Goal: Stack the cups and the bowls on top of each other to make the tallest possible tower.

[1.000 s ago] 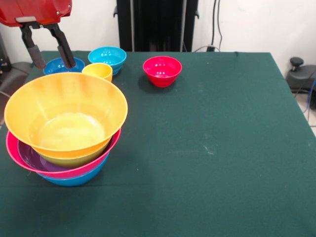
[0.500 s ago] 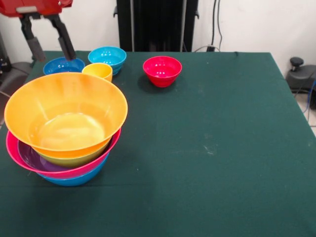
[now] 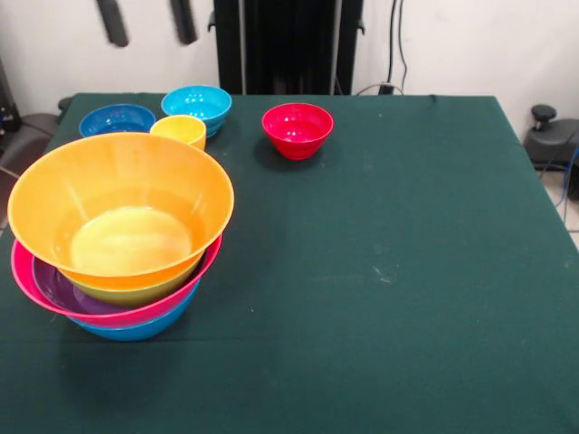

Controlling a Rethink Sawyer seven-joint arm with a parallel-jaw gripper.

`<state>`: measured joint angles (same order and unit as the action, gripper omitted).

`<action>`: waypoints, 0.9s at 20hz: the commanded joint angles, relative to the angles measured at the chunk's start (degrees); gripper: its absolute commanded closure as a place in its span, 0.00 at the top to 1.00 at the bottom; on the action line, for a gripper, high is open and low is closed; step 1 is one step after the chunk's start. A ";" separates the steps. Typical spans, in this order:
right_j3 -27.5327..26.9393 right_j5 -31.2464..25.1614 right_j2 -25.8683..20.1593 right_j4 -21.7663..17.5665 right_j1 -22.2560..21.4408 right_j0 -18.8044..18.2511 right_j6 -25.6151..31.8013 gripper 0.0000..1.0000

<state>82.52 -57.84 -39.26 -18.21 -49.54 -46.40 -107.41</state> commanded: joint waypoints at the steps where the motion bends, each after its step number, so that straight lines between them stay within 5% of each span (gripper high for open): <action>1: 7.44 1.74 3.86 -0.93 -2.11 3.96 -4.23 1.00; 18: 8.57 9.86 5.89 -0.90 3.34 5.14 -3.22 1.00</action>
<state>85.36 -50.40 -37.21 -17.42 -50.38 -42.39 -107.41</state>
